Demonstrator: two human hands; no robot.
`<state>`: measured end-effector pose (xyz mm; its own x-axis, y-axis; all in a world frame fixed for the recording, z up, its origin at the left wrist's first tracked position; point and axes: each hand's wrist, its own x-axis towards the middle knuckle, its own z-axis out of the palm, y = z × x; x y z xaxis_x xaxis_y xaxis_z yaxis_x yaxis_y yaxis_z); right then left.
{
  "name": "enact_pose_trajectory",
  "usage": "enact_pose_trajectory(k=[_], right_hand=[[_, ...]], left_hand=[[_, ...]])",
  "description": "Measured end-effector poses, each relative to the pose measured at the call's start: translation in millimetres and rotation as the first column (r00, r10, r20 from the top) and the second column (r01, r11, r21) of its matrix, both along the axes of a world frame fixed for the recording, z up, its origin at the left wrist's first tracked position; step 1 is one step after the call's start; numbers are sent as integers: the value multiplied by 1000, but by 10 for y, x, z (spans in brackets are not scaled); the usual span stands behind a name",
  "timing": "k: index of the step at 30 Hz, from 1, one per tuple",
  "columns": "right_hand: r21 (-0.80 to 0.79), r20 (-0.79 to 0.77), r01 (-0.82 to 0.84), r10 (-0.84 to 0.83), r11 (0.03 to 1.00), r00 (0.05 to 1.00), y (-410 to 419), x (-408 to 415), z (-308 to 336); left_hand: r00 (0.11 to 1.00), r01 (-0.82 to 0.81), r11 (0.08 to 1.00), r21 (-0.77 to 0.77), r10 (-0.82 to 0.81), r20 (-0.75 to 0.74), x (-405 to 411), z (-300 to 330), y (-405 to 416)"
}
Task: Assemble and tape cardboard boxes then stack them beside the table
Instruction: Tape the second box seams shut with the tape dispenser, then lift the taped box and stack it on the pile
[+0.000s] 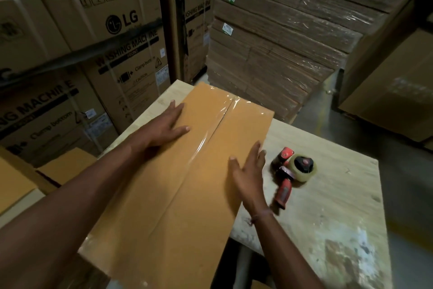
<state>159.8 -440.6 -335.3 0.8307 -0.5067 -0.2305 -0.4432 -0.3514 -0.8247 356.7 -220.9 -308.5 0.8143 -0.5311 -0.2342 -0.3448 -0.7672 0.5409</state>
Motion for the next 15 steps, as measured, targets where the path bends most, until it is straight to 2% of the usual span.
enact_pose_trajectory(k=[3,5,11,15], right_hand=[[-128,-8,42,-43,991,999,117,28,92],[-132,-7,55,-56,990,998,108,66,161],[28,-94,189,-186,982,978,290,-157,266],[96,-97,215,-206,972,974,406,-294,243]], left_hand=[[996,-44,997,-62,39,-83,-152,-28,253],[982,-106,985,-138,81,-171,-257,-42,374],[893,-243,937,-250,115,-434,-420,17,543],[865,-275,912,-303,97,-492,-509,80,607]])
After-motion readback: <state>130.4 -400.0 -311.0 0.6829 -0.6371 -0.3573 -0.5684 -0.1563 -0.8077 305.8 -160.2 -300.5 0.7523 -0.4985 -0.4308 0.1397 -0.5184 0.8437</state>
